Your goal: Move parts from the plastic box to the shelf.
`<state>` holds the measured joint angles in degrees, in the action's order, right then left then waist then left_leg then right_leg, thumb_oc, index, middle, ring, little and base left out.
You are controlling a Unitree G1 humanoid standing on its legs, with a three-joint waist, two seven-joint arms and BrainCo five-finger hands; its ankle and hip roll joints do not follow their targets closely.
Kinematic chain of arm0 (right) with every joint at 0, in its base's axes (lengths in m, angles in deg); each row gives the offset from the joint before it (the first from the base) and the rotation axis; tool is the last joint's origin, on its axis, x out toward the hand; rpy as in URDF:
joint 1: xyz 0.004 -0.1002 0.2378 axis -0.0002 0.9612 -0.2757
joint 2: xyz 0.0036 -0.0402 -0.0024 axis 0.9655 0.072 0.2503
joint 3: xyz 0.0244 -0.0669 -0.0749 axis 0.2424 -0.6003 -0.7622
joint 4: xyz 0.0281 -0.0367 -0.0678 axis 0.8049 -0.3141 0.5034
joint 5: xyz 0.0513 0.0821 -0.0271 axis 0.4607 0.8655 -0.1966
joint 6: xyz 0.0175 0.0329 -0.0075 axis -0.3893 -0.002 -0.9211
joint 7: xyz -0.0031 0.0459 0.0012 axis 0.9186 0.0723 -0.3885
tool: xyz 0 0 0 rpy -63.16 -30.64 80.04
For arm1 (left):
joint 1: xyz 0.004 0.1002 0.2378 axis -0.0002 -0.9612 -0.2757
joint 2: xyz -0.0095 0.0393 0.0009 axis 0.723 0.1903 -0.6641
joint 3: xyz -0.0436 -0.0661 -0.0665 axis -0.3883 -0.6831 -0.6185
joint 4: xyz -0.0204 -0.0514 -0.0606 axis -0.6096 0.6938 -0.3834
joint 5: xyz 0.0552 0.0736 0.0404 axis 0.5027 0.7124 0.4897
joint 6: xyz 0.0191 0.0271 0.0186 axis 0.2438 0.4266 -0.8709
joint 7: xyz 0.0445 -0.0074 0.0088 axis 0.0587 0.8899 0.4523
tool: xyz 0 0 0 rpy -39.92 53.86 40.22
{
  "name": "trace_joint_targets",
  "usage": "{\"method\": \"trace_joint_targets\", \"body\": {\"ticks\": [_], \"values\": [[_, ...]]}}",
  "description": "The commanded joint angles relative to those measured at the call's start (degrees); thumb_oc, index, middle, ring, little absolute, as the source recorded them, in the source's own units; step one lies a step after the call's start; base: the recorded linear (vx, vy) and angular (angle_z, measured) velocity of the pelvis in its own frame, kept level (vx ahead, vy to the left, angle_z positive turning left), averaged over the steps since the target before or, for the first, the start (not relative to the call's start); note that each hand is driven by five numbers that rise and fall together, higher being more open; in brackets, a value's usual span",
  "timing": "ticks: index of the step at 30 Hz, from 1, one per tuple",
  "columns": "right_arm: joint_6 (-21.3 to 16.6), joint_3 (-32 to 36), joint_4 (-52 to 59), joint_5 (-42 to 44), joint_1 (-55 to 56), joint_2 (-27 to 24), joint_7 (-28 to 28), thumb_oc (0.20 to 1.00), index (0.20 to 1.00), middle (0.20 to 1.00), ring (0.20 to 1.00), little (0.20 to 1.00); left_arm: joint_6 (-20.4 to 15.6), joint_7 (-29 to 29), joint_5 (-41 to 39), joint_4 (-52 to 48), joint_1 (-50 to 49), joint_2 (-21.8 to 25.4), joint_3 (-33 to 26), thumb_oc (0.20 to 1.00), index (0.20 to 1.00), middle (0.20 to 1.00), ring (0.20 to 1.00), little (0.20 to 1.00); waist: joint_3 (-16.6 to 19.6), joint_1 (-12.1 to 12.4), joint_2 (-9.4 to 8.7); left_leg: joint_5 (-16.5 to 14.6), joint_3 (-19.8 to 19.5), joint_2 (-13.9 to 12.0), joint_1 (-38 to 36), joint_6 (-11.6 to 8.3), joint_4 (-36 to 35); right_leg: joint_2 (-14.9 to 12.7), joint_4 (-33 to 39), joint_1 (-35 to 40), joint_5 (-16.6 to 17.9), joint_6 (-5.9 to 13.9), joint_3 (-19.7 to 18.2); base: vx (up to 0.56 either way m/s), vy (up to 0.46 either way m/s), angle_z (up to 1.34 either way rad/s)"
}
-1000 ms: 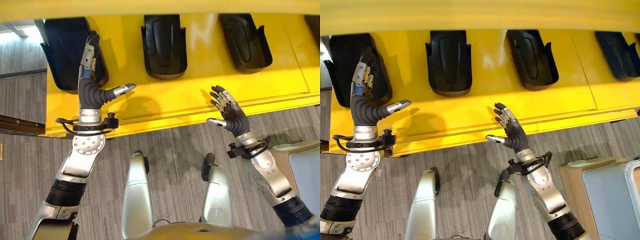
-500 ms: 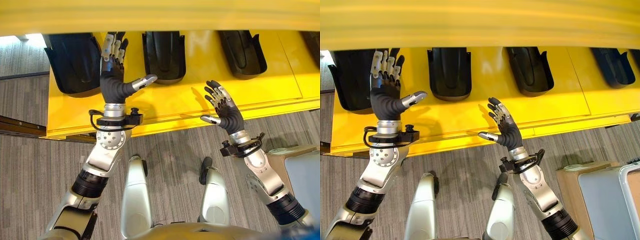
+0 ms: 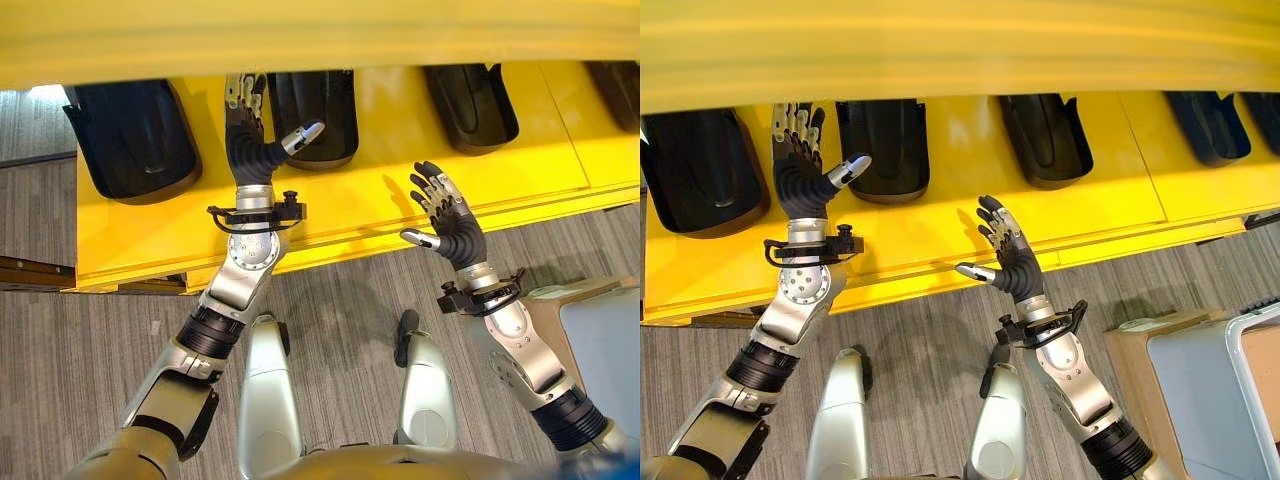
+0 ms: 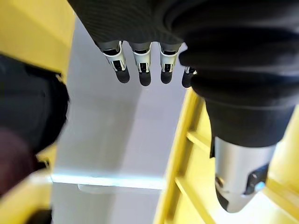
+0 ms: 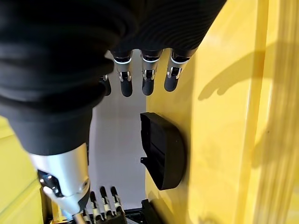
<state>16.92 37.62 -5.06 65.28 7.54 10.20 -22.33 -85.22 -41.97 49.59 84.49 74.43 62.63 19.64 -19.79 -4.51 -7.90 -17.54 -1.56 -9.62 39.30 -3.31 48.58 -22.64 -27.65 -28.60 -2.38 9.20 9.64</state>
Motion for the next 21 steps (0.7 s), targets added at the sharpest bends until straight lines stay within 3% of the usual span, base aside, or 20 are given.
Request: {"method": "trace_joint_targets", "body": {"ticks": [1,9,21], "values": [[-4.7,1.1,1.0,0.7,-2.6,-0.3,1.2,1.0,1.0,1.0,1.0,1.0,-1.4,5.0,5.1,0.3,4.3,-0.9,-0.3,1.0,1.0,1.0,1.0,1.0,0.9,0.6,0.43,2.7,0.6,1.4,-2.6,1.85,-6.0,0.3,-10.1,-4.2,-5.7,-2.58,-1.4,0.01,0.004,-0.06],[-5.4,0.9,0.6,1.4,-2.6,-0.7,1.8,1.0,1.0,1.0,1.0,1.0,0.1,12.7,9.4,4.3,5.1,0.0,-4.2,1.0,1.0,1.0,1.0,1.0,1.0,0.3,-0.04,2.5,0.8,1.4,-1.0,1.98,-4.8,0.5,-10.8,-5.8,-5.8,-2.74,-1.8,0.0,-0.001,-0.02],[-5.6,0.7,0.6,2.3,-1.6,-1.1,1.3,1.0,1.0,1.0,1.0,1.0,3.1,10.8,8.8,17.6,3.6,0.1,-2.1,1.0,1.0,1.0,1.0,1.0,1.2,-0.4,-0.14,2.4,1.0,1.2,0.9,2.31,-3.9,0.7,-11.9,-7.9,-5.9,-2.96,-2.4,0.0,0.004,-0.02]]}}
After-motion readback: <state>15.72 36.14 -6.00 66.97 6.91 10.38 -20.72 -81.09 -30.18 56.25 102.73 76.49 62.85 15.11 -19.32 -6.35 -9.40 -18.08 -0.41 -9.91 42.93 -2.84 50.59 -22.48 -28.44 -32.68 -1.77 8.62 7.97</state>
